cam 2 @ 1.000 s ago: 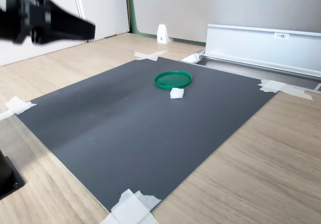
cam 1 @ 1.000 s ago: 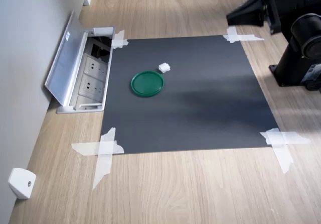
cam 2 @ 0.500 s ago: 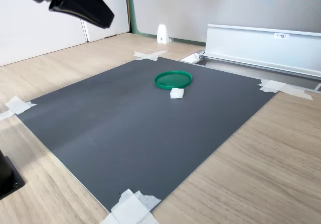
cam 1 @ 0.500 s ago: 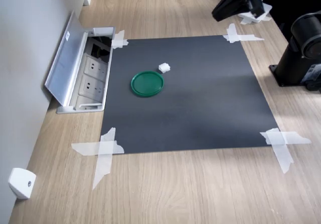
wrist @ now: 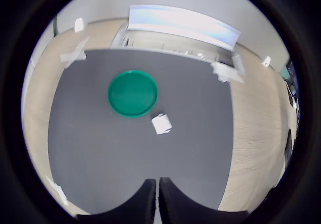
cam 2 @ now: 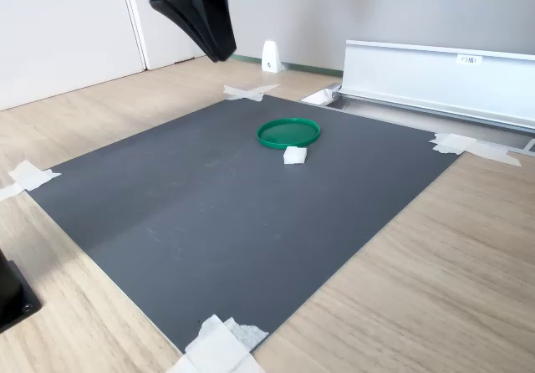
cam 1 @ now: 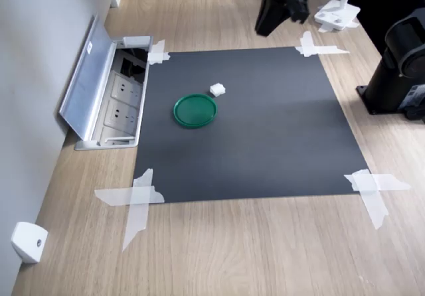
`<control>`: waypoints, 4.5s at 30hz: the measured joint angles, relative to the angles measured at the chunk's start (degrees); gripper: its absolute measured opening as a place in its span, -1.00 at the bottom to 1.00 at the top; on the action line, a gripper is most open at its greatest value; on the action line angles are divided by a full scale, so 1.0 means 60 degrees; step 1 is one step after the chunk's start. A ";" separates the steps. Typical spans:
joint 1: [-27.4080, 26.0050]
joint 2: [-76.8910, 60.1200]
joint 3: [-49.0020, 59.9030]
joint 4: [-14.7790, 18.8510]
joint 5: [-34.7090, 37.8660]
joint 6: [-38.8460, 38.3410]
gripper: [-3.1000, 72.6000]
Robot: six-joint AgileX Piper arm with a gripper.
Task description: Grasp a white terminal and put it on the green lid.
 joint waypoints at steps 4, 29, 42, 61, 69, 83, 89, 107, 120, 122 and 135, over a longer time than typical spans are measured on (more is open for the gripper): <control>0.0000 0.0921 -0.0687 0.0177 0.0183 -0.0531 -0.45; 0.0000 0.4613 -0.2058 0.0169 0.0454 -0.1575 0.99; 0.0000 0.5618 -0.2058 -0.0237 -0.0408 -0.1964 0.99; 0.0000 0.5946 -0.2075 -0.0299 -0.1171 -0.4147 0.65; 0.0000 0.6013 -0.2086 -0.0239 -0.1190 -0.3972 0.50; 0.0000 0.6016 -0.2106 -0.0017 -0.1116 -0.3368 -0.20; 0.0014 0.5533 -0.2214 0.0248 -0.0610 -0.3138 -0.20; 0.0936 0.6548 -0.3952 0.0979 0.0103 -0.2463 -0.20; 0.0943 0.6647 -0.3959 0.0668 -0.0196 -0.2713 0.33; 0.0943 0.6647 -0.3959 0.0742 -0.0196 -0.2713 0.60; 0.0491 0.5388 -0.3155 0.1324 -0.0737 -0.2546 0.42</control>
